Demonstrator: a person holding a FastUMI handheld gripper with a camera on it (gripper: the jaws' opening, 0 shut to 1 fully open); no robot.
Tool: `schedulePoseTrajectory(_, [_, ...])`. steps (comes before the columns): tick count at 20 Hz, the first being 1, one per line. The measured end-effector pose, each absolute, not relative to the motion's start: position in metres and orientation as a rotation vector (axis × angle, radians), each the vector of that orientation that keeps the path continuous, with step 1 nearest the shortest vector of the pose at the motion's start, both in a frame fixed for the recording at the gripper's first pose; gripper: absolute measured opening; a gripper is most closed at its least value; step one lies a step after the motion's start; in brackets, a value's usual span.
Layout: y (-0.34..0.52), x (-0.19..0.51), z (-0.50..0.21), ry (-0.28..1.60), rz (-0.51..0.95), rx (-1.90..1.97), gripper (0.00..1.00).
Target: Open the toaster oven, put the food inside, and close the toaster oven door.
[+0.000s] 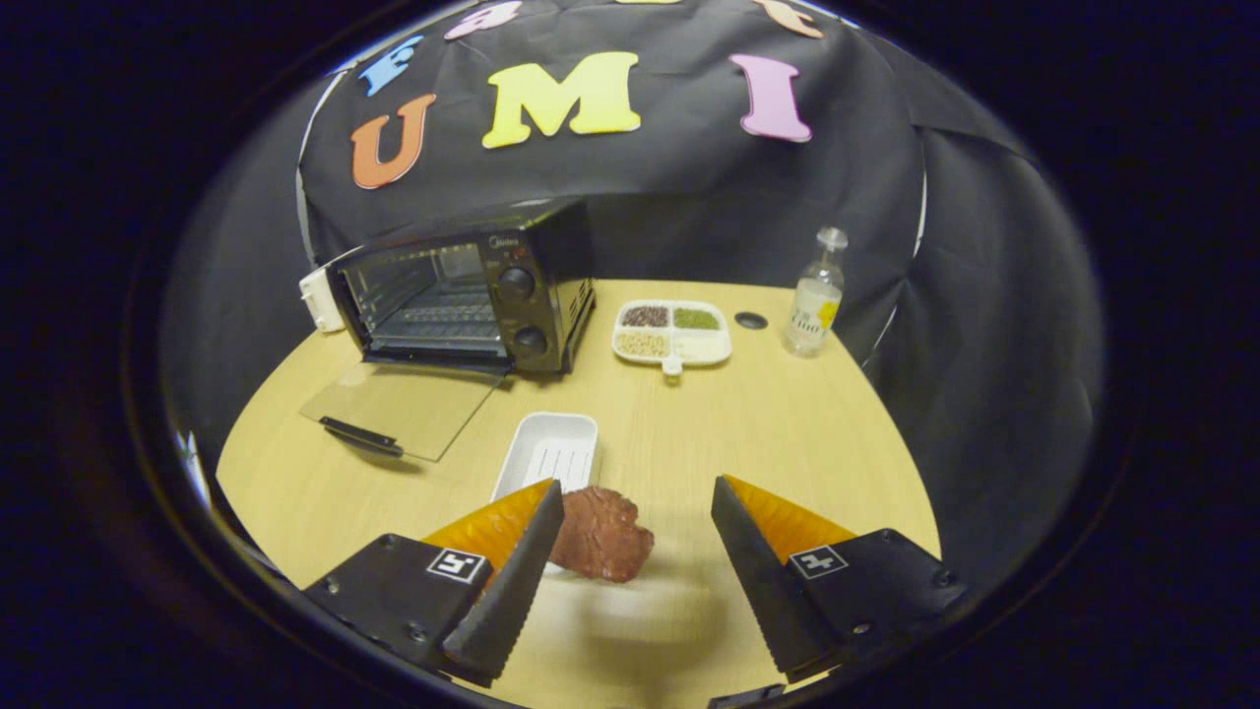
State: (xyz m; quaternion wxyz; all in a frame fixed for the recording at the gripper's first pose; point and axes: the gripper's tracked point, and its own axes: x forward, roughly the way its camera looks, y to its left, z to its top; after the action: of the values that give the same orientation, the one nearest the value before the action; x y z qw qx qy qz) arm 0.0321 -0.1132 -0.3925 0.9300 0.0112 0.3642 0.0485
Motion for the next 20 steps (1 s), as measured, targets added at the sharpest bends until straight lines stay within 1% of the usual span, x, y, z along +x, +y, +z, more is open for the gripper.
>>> schedulePoseTrajectory(1, [-0.111,0.030,-0.402,0.788,0.146,0.059,0.96])
schedulePoseTrajectory(4, [-0.103,0.024,-0.419,0.889,0.250,0.199,0.83])
schedulePoseTrajectory(5, [-0.100,0.025,-0.420,0.908,0.281,0.234,0.83])
schedulePoseTrajectory(7, [-0.094,0.026,-0.421,0.936,0.328,0.297,0.74])
schedulePoseTrajectory(9, [-0.089,0.027,-0.420,0.965,0.364,0.365,0.60])
schedulePoseTrajectory(12, [-0.086,0.026,-0.420,1.009,0.394,0.478,0.35])
schedulePoseTrajectory(13, [-0.086,0.027,-0.418,1.021,0.401,0.511,0.33])
schedulePoseTrajectory(14, [-0.086,0.026,-0.417,1.033,0.407,0.541,0.29])
schedulePoseTrajectory(17, [-0.086,0.023,-0.412,1.050,0.412,0.595,0.20])
schedulePoseTrajectory(18, [-0.086,0.023,-0.411,1.047,0.409,0.594,0.18])
schedulePoseTrajectory(20, [-0.083,0.022,-0.401,1.035,0.404,0.610,0.17])
